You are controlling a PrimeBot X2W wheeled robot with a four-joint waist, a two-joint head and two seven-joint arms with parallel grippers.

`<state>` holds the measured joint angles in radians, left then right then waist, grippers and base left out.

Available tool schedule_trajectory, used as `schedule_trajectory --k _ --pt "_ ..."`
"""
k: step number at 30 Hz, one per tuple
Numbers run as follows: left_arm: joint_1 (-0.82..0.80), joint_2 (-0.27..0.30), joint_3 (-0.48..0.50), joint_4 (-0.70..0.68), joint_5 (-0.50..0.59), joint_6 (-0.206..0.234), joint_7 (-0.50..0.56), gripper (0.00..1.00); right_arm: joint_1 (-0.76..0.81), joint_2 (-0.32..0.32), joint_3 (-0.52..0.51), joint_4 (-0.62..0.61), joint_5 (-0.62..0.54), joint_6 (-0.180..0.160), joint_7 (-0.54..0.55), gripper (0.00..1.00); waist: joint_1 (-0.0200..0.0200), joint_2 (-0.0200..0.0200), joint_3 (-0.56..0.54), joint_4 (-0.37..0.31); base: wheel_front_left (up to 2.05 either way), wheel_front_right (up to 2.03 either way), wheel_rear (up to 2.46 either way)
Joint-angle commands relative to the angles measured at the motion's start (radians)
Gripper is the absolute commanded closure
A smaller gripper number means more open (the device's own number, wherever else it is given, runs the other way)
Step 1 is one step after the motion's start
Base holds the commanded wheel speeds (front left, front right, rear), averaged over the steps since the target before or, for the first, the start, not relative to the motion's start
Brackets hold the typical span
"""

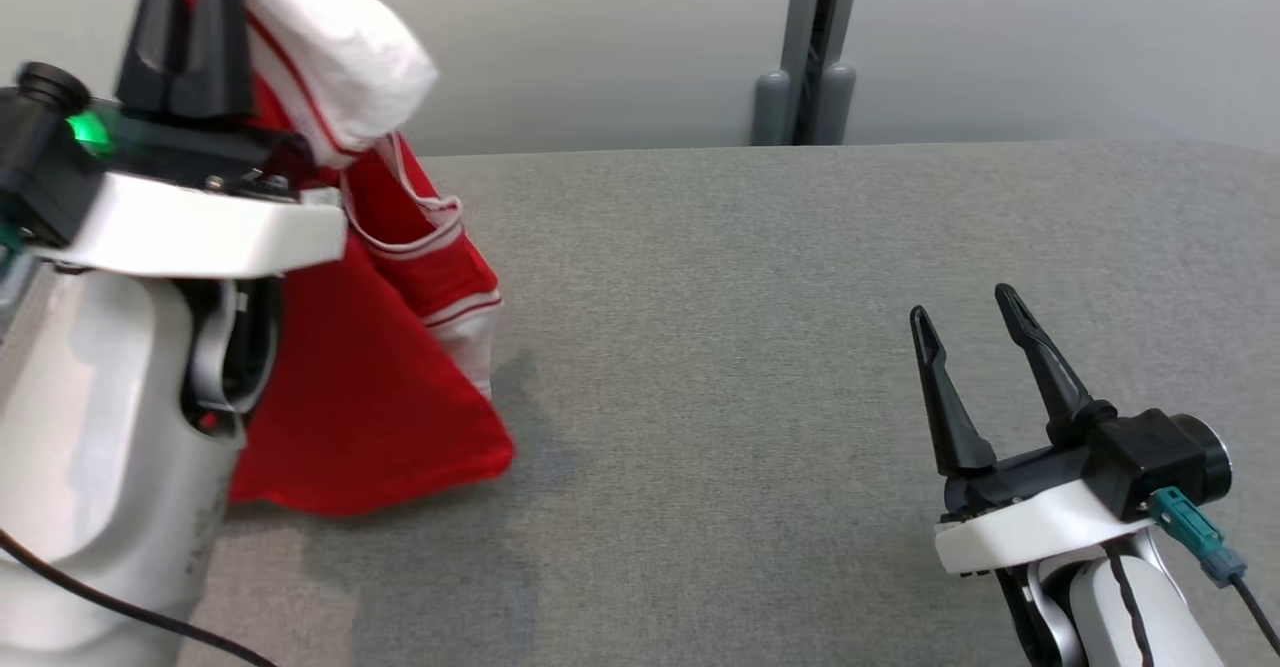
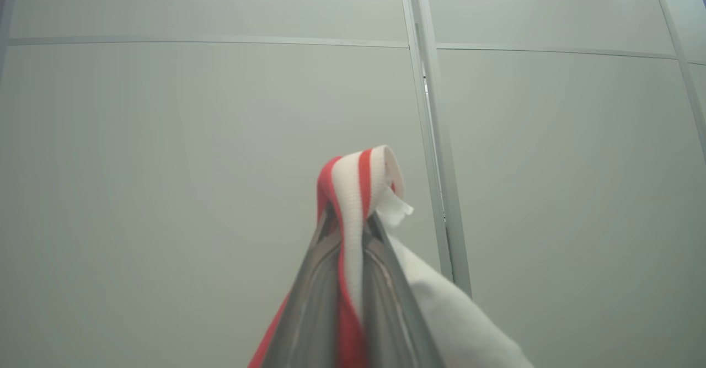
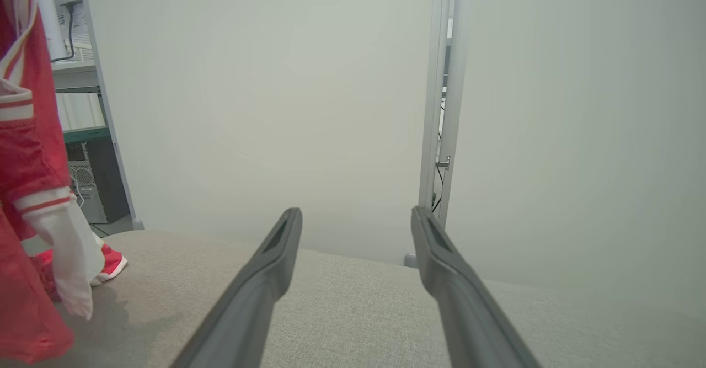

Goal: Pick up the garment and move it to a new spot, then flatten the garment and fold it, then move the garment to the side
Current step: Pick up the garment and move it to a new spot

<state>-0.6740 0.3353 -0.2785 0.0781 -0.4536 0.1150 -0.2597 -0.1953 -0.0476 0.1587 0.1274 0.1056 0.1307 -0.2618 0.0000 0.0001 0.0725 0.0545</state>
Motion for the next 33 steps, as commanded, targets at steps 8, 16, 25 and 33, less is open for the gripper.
schedule_trajectory --k 8,16,25,33 --pt "0.042 -0.104 -0.040 -0.084 0.035 -0.020 -0.005 1.00 -0.033 -0.006 -0.030 -0.019 -0.020 0.000 -0.005 0.00 0.0000 -0.0001 0.034 -0.111 0.00 0.00 0.00" --pt "0.009 -0.206 -0.066 -0.071 0.072 -0.057 -0.005 1.00 -0.069 -0.006 -0.069 -0.039 -0.013 0.000 -0.005 0.00 0.0000 -0.0001 0.107 -0.279 0.00 0.00 0.00" --pt "-0.049 -0.246 -0.089 0.054 0.160 -0.078 -0.004 1.00 -0.089 -0.005 -0.076 -0.050 0.035 0.000 -0.005 0.00 0.0000 -0.0001 0.200 -0.435 0.00 0.00 0.00" --pt "-0.025 -0.253 -0.150 0.272 0.270 -0.078 -0.004 1.00 -0.092 -0.005 -0.057 -0.045 0.061 0.000 -0.003 0.00 0.0000 -0.0001 0.244 -0.525 0.00 0.00 0.00"
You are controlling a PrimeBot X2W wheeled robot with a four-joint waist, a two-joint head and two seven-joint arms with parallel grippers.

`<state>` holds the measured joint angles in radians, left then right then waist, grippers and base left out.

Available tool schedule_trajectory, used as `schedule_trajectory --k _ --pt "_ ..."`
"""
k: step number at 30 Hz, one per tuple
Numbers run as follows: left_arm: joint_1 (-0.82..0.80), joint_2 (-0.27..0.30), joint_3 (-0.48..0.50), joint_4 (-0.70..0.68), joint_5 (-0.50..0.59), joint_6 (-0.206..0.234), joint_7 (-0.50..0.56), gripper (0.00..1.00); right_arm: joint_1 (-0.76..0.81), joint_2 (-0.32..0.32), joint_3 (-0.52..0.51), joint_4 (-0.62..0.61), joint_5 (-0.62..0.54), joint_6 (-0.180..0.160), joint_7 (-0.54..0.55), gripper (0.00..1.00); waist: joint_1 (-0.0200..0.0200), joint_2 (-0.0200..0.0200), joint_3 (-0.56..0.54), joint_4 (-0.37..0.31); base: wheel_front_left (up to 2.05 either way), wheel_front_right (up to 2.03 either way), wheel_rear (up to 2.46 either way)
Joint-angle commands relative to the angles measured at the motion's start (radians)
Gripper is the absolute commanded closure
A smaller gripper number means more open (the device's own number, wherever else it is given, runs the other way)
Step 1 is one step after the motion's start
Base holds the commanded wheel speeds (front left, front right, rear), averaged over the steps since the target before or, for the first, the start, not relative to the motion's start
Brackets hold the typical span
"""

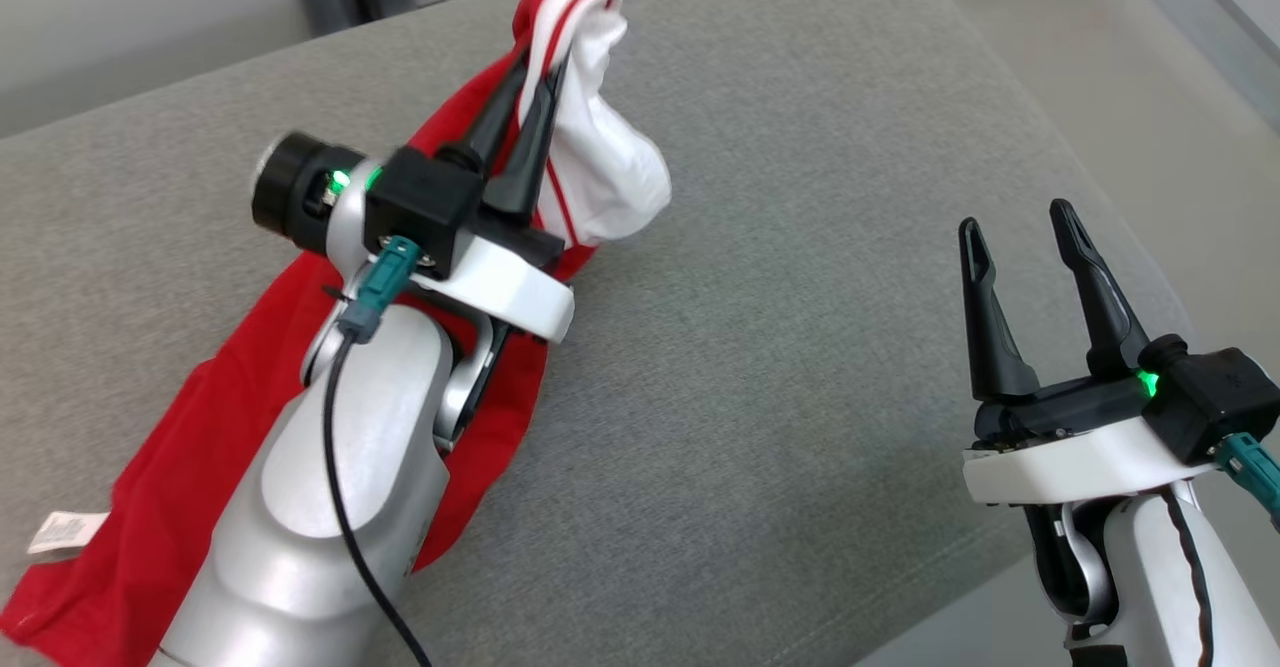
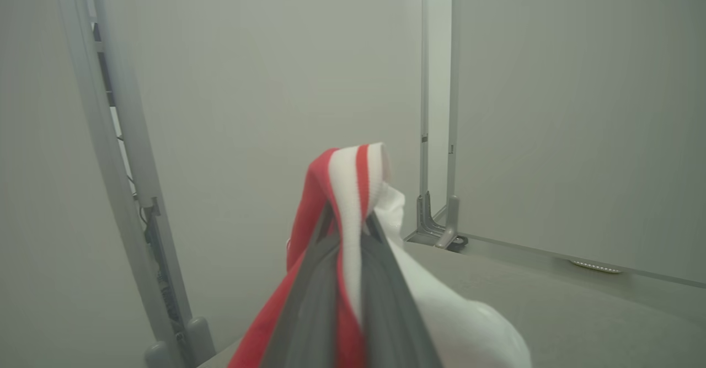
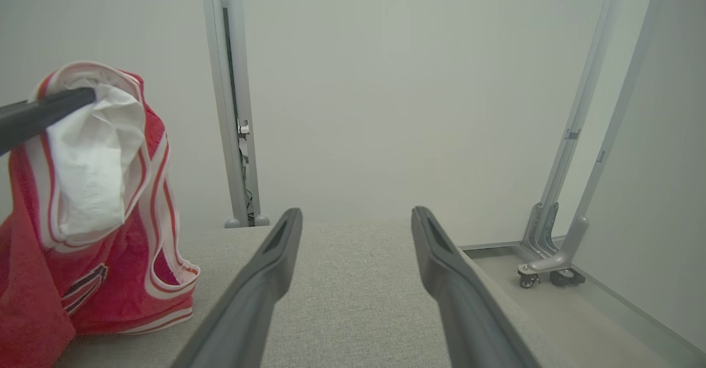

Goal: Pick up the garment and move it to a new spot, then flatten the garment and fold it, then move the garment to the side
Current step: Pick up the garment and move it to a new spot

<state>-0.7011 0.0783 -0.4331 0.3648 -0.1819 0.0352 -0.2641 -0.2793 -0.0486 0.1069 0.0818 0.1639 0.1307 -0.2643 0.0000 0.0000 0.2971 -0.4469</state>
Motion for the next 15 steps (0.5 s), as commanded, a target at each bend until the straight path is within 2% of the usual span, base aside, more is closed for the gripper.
schedule_trajectory --k 1,3,4,5,6,11,15 --pt "0.007 0.004 -0.003 0.026 0.009 0.005 0.000 1.00 -0.009 -0.004 0.001 0.002 0.001 0.000 -0.001 0.00 0.0000 0.0000 0.022 -0.030 0.00 0.00 0.00" --pt "0.009 0.003 -0.027 0.106 0.031 0.004 0.000 1.00 -0.010 -0.004 0.007 0.003 0.001 0.000 -0.001 0.00 0.0000 0.0000 0.023 -0.038 0.00 0.00 0.00" --pt "0.009 0.002 -0.036 0.147 0.037 0.003 0.000 0.93 -0.009 -0.004 0.010 0.003 0.002 0.000 -0.001 0.00 0.0000 0.0000 0.023 -0.040 0.00 0.00 0.00" --pt "0.012 0.002 -0.041 0.185 0.039 0.006 0.003 0.52 -0.007 -0.004 0.012 0.005 0.002 0.000 -0.001 0.00 0.0000 0.0000 0.021 -0.041 0.00 0.00 0.00" --pt "0.012 -0.001 -0.046 0.224 0.032 0.002 0.010 0.00 -0.007 -0.004 0.016 0.007 0.001 0.000 -0.001 0.00 0.0000 0.0000 0.019 -0.042 0.00 0.00 0.00" --pt "-0.011 -0.010 -0.064 0.294 0.019 -0.011 0.001 0.00 0.005 -0.005 0.003 0.009 -0.012 0.000 -0.001 0.00 0.0000 0.0000 -0.004 -0.019 0.00 0.00 0.00" --pt "-0.017 -0.017 -0.052 0.253 0.004 0.001 -0.002 0.00 0.017 -0.005 -0.011 0.005 -0.032 0.000 -0.001 0.00 0.0000 0.0000 -0.031 0.029 0.00 0.00 0.00"
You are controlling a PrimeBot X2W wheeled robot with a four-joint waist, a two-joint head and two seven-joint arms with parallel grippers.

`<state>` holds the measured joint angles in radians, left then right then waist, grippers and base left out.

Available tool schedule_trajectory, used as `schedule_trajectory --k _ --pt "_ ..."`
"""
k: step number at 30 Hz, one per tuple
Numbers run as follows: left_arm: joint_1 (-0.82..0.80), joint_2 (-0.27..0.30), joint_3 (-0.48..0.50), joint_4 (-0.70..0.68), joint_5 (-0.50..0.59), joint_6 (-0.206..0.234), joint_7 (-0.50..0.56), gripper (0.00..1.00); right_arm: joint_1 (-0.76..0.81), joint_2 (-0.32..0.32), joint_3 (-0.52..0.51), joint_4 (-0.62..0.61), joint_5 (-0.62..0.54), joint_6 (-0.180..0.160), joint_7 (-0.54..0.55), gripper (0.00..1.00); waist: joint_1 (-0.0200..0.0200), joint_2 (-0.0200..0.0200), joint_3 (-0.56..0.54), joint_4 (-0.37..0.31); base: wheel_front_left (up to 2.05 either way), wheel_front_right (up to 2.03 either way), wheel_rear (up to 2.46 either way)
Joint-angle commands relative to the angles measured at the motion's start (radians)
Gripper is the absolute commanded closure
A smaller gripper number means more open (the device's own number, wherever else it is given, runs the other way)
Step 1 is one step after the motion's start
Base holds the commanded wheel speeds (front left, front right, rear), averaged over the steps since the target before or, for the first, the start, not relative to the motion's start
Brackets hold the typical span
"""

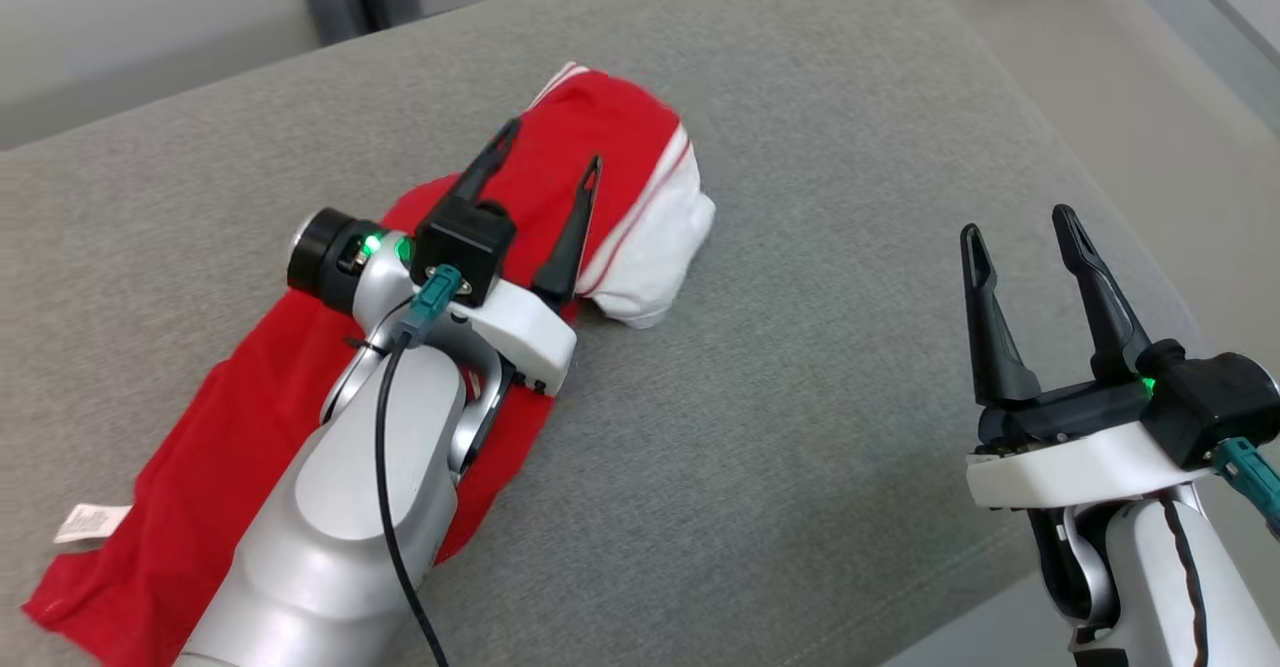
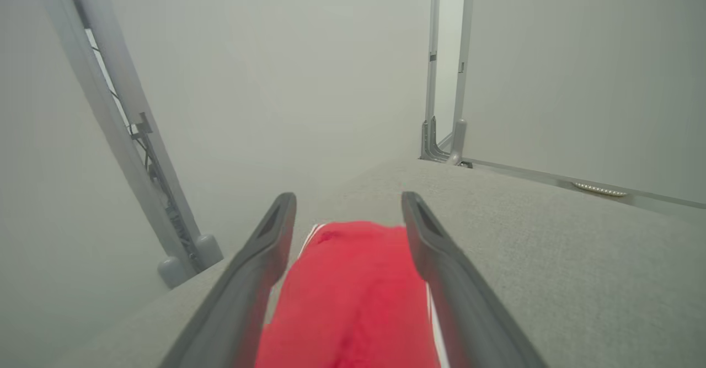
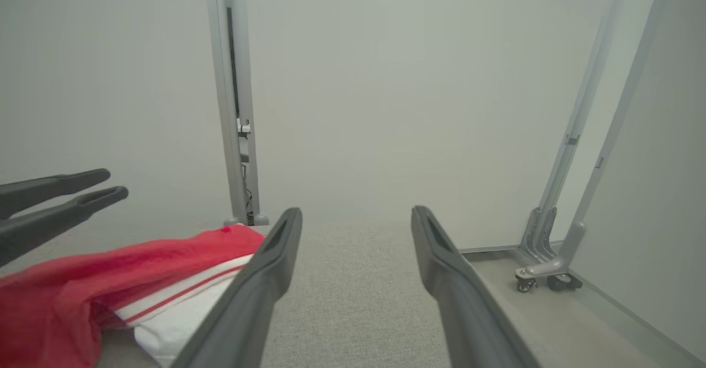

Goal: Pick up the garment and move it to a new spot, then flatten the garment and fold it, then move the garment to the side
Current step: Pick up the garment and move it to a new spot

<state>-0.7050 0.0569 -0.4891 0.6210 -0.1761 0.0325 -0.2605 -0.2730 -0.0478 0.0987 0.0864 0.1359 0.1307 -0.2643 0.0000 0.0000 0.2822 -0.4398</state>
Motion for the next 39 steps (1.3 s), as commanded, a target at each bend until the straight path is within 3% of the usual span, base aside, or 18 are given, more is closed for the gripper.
schedule_trajectory --k 1,14,20,29,39 --pt "-0.010 0.004 0.011 -0.028 -0.006 0.007 -0.005 0.00 0.010 -0.006 -0.011 -0.005 -0.010 0.000 -0.001 0.00 0.0000 0.0000 -0.025 0.039 0.00 0.00 0.00" --pt "0.231 0.059 0.144 -0.360 0.018 0.068 -0.004 0.00 0.061 -0.026 -0.016 -0.063 -0.076 0.000 -0.001 0.00 0.0000 0.0000 -0.152 0.321 0.00 0.00 0.00" --pt "0.402 0.079 0.203 -0.449 0.028 0.091 -0.004 0.00 0.089 -0.051 0.011 -0.067 -0.066 0.000 -0.001 0.00 0.0000 0.0000 -0.189 0.408 0.00 0.00 0.00" --pt "0.586 0.044 0.241 -0.499 0.051 0.101 -0.004 0.00 0.138 -0.061 0.048 -0.042 -0.054 0.000 -0.001 0.00 0.0000 0.0000 -0.230 0.457 0.00 0.00 0.00" --pt "0.697 0.010 0.268 -0.562 0.093 0.110 -0.004 0.00 0.199 -0.040 0.056 0.008 -0.038 0.000 -0.001 0.00 0.0000 0.0000 -0.270 0.442 0.00 0.00 0.00"
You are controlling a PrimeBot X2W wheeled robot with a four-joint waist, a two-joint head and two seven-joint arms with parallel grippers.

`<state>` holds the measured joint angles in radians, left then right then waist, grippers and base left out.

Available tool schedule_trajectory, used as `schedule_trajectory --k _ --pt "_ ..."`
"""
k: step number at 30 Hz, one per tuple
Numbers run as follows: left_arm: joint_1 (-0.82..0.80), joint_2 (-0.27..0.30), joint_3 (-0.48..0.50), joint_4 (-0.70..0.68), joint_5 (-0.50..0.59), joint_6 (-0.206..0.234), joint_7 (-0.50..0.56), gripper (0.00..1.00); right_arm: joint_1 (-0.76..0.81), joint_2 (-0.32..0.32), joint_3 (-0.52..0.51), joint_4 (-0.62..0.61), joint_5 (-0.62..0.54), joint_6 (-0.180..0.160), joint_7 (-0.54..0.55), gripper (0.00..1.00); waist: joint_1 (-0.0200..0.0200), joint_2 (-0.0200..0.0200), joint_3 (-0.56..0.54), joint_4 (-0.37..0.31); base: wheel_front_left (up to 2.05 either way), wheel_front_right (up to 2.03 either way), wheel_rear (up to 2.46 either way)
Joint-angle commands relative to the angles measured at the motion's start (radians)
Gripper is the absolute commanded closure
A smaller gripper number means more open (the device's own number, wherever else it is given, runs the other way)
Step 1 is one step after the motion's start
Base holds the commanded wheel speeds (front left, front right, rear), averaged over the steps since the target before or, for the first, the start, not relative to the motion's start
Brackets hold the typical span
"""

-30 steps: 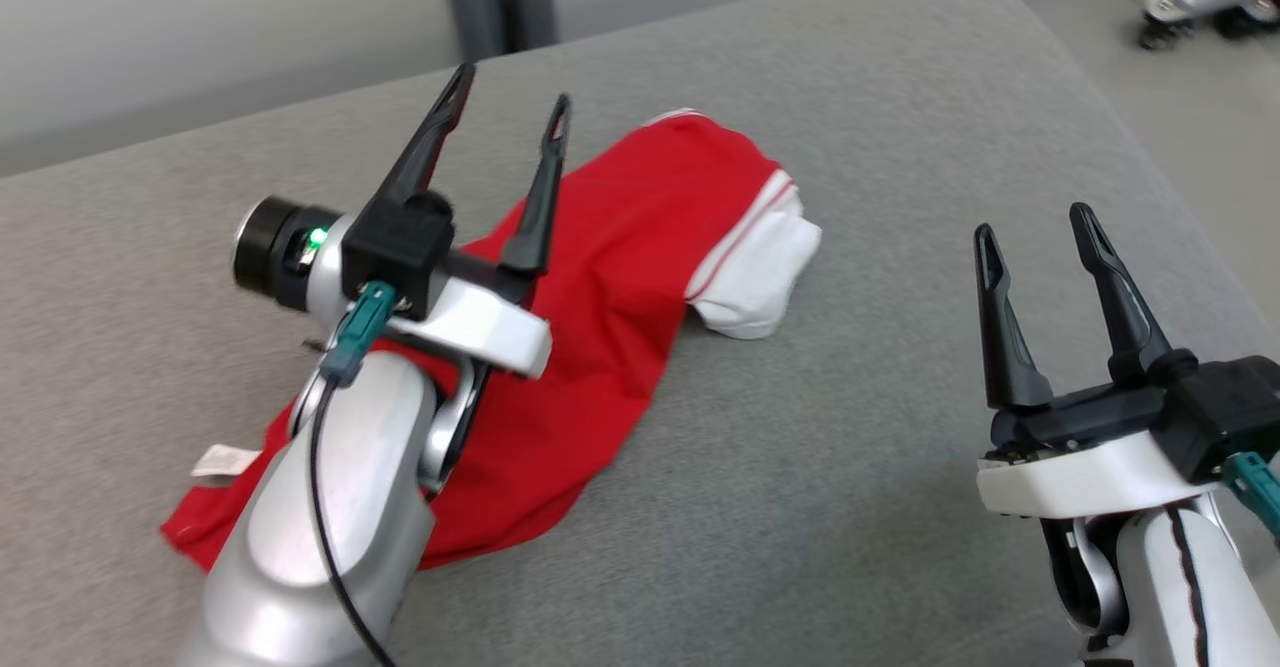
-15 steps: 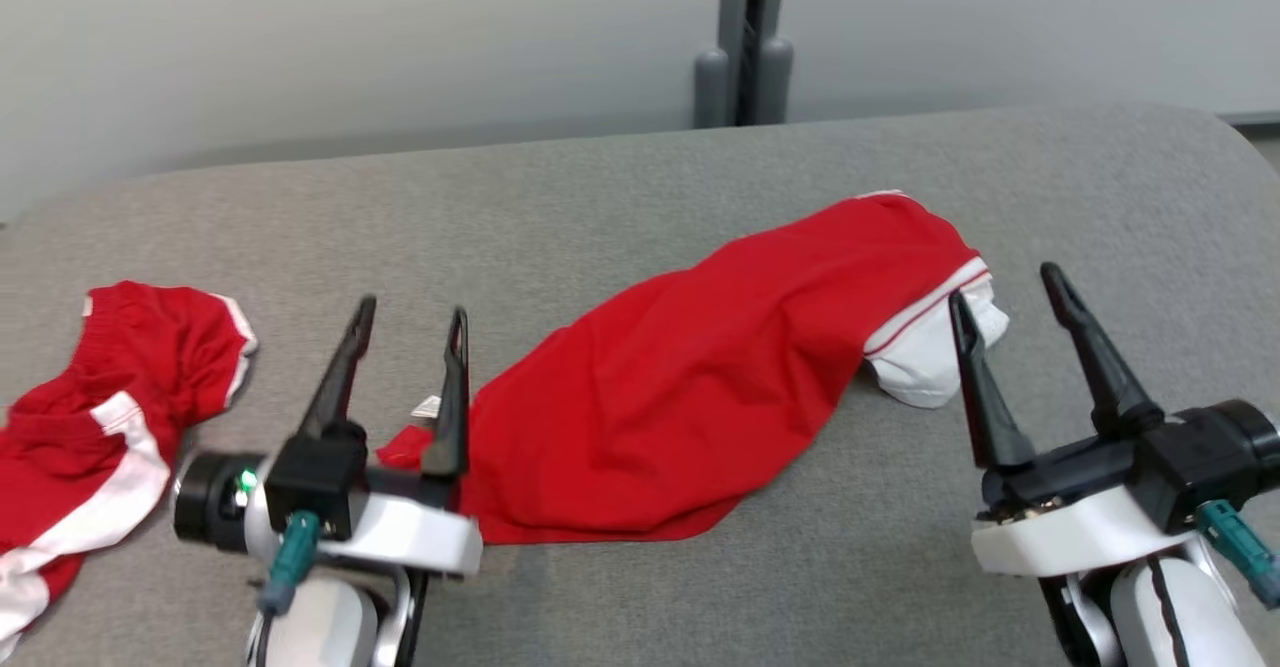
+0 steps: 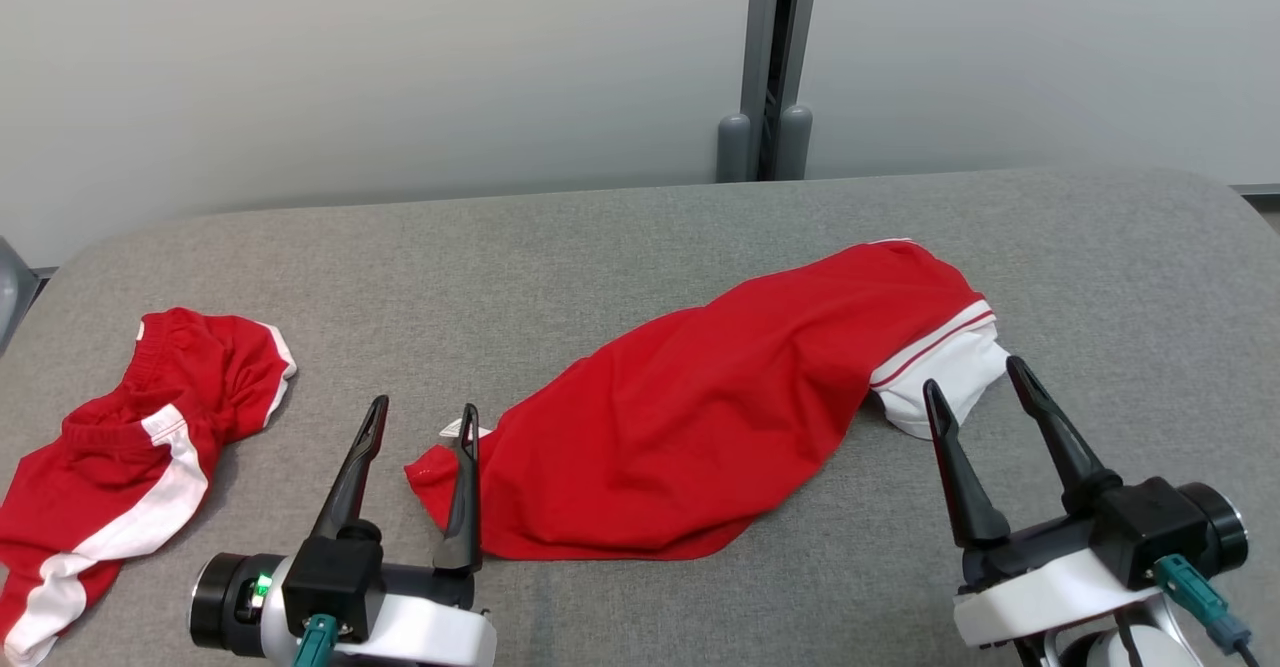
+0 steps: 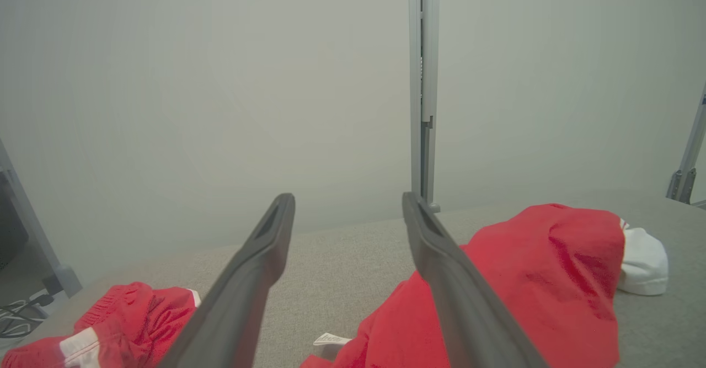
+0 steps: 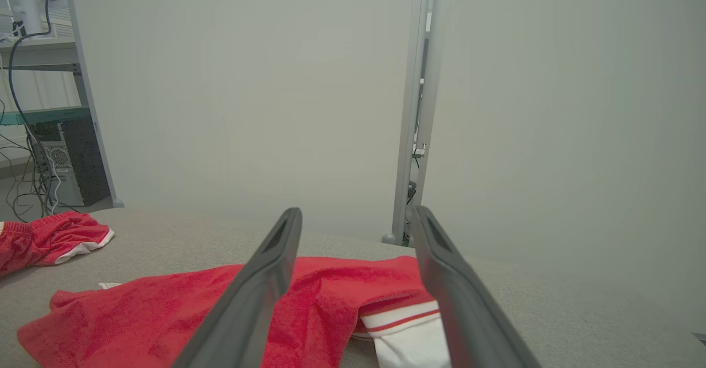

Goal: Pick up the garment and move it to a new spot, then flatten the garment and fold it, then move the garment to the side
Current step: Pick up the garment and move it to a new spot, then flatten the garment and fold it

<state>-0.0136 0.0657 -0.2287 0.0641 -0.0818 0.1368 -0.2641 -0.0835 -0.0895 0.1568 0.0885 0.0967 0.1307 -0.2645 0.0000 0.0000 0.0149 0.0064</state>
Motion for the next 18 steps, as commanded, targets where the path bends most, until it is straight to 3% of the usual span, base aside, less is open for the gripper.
schedule_trajectory --k 1,18 --pt "0.012 0.000 0.012 -0.009 -0.002 0.005 0.000 0.00 0.012 0.004 -0.001 0.010 0.002 0.000 0.000 0.00 0.0000 0.0000 -0.004 -0.007 0.00 0.00 0.00" --pt "0.024 -0.013 0.019 0.008 0.010 -0.010 0.000 0.00 -0.004 0.011 0.013 0.036 0.007 0.000 0.000 0.00 0.0000 0.0000 0.000 -0.008 0.00 0.00 0.00"
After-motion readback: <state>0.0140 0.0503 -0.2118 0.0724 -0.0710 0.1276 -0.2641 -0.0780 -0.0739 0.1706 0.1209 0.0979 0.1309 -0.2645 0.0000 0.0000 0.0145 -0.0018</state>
